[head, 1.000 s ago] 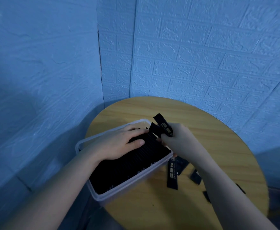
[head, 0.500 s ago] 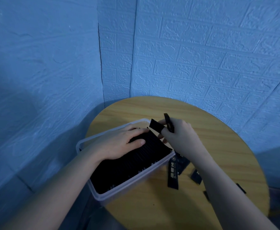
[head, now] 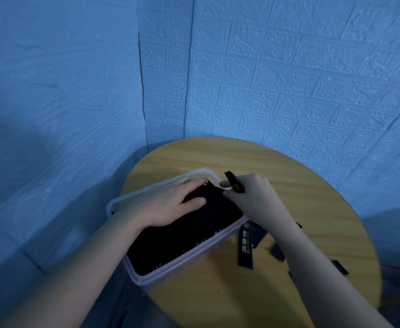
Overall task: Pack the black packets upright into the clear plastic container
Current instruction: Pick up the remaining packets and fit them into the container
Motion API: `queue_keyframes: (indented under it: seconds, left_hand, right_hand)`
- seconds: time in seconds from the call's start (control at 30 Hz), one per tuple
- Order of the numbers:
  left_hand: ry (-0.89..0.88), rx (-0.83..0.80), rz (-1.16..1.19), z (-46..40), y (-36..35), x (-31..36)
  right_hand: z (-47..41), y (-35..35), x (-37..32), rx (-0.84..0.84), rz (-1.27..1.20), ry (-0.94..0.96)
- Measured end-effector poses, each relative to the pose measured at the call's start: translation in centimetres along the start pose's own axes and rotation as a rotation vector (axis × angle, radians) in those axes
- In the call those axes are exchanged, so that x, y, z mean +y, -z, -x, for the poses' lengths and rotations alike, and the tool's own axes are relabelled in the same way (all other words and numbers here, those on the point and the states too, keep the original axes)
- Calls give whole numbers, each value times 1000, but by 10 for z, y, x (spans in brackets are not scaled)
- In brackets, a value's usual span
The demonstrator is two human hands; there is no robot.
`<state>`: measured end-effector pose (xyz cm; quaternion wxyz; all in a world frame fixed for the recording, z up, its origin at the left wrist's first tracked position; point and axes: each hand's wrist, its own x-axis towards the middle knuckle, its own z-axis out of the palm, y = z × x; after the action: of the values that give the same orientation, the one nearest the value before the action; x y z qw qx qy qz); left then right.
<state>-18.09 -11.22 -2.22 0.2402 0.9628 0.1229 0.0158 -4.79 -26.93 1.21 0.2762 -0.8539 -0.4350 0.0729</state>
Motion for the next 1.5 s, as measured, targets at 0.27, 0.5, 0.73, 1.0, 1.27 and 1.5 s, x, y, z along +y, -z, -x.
queue_keyframes:
  seconds: [0.27, 0.5, 0.73, 1.0, 1.27, 1.5]
  left_hand:
    - [-8, -44, -11, -1, 3, 7]
    - [45, -86, -58, -17, 10, 14]
    - [45, -17, -69, -15, 0, 9]
    - [54, 2, -69, -12, 0, 10]
    - [27, 7, -19, -12, 0, 8]
    - [18, -11, 10, -12, 0, 6]
  right_hand:
    - [1, -7, 2, 54, -37, -33]
    - [0, -11, -2, 68, -23, -26]
    - [11, 2, 8, 49, -152, 18]
    - [21, 10, 17, 104, -152, -45]
    - [18, -4, 14, 72, -141, -41]
    - [21, -3, 16, 24, -71, 45]
